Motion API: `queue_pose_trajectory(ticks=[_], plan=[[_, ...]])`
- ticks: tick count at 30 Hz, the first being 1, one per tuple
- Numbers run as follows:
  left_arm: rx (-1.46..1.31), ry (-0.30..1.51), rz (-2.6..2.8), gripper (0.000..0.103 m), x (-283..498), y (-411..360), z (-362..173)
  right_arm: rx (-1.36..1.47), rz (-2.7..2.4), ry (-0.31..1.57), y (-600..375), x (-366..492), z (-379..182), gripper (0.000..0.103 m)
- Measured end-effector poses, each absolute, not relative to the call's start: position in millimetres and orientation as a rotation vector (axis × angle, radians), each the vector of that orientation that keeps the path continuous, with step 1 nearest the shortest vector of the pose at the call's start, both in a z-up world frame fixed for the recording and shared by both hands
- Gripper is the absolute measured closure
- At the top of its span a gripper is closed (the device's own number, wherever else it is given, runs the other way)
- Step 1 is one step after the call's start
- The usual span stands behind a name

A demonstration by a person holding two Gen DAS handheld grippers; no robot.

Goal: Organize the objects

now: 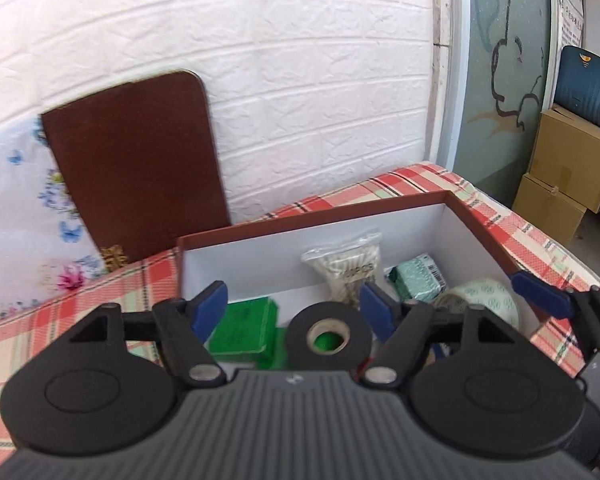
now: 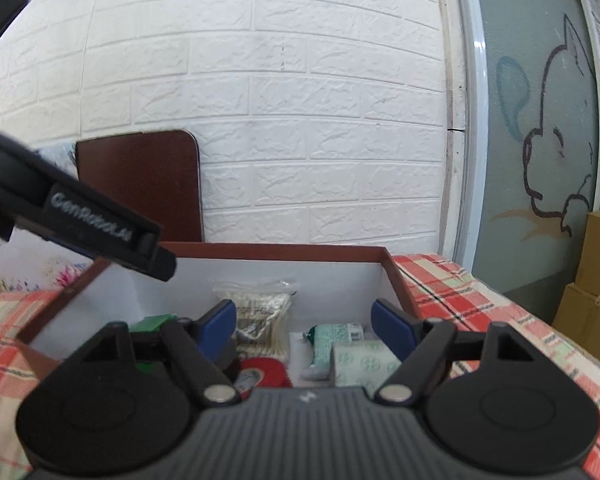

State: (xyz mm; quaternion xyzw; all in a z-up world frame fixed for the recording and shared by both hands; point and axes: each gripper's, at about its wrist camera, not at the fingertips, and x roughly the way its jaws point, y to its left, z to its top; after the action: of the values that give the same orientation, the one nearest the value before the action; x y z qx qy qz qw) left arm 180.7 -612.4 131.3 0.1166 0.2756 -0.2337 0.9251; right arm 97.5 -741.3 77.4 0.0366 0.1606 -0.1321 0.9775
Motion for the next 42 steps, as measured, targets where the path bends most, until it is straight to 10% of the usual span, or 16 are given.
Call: queue_pose_trajectory(ticks=[24, 42], plan=[[0.2, 0.529, -0.323, 0.009, 89.3, -474.9, 120.7, 0.502, -0.153, 0.337, -692.1, -6.1, 115.4, 0.023], [0.238, 0.569, -0.296, 0.0, 72.1, -468.7, 111.2, 0.493, -0.196, 0.381, -673.9, -21.4, 120.9, 0.0]])
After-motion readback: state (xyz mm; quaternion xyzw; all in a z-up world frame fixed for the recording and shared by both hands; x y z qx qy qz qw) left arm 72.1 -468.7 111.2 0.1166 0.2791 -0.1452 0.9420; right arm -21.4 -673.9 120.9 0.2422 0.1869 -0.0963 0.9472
